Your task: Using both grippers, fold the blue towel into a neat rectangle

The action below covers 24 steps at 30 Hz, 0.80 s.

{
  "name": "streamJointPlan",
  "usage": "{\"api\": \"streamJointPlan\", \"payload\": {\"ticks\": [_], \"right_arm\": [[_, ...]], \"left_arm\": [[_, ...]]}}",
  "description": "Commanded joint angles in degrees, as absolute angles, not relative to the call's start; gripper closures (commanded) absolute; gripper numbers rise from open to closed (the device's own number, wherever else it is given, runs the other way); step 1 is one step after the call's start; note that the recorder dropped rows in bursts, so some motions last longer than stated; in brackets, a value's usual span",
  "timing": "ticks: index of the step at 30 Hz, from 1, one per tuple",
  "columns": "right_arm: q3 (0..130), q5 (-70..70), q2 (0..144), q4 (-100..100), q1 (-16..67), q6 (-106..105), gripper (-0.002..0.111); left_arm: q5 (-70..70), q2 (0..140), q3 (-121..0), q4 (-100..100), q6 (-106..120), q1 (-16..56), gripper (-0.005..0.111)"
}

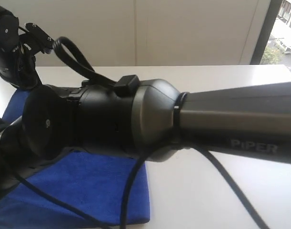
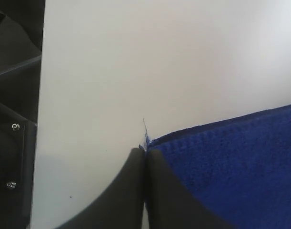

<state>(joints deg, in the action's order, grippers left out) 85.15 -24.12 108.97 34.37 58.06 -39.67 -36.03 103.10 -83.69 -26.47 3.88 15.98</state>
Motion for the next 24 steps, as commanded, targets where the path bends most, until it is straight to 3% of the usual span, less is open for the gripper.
{"api": "streamJointPlan", "payload": {"ticks": [1, 24], "right_arm": [[85.60, -23.25, 108.22, 34.31, 58.24, -39.86, 0.108], [90.19, -20.68, 120.40, 36.22, 58.77, -40.71, 0.108]], "left_arm": [[-37.82, 102.18, -84.78, -26.24, 4.91, 16.09, 0.107], [-38.45, 111.33, -84.78, -31.32, 4.75, 15.98, 0.107]]}}
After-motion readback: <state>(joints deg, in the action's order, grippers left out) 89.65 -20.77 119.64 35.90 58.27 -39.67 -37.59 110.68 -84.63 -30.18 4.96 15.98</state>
